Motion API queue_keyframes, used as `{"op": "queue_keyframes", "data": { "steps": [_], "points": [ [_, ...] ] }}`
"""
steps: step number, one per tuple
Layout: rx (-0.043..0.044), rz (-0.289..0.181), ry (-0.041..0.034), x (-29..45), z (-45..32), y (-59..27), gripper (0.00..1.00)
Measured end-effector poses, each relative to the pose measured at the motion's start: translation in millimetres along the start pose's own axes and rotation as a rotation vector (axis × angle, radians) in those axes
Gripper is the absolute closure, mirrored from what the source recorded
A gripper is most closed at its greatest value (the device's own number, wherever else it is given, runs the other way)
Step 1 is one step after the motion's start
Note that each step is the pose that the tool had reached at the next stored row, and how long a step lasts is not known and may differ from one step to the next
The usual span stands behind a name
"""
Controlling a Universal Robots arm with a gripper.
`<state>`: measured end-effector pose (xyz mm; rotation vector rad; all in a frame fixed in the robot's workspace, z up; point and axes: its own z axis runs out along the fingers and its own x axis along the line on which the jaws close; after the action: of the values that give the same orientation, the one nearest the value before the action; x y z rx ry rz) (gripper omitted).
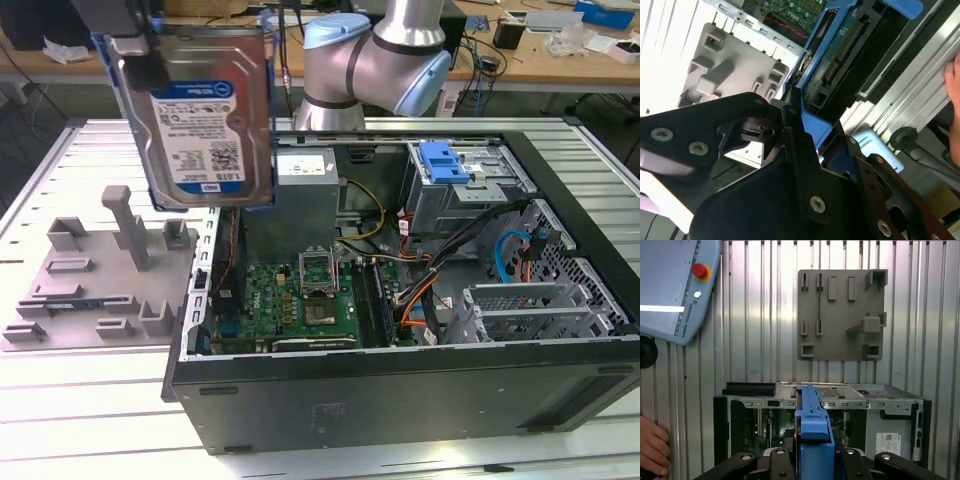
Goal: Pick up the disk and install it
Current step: 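Pick up the disk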
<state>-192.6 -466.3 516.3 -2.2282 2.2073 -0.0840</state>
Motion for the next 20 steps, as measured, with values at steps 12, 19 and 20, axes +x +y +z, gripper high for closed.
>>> {"op": "queue_keyframes", "data": {
  "steps": [12, 19, 20],
  "points": [
    [0.0, 0.0, -0.0022, 30.0, 3.9, -69.5, 0.63],
    [0.0, 0.0, -0.0037, 43.2, 6.0, -108.0, 0.63],
    [0.0001, 0.0, -0.0042, 46.1, 6.5, -116.8, 0.63]
  ]
}}
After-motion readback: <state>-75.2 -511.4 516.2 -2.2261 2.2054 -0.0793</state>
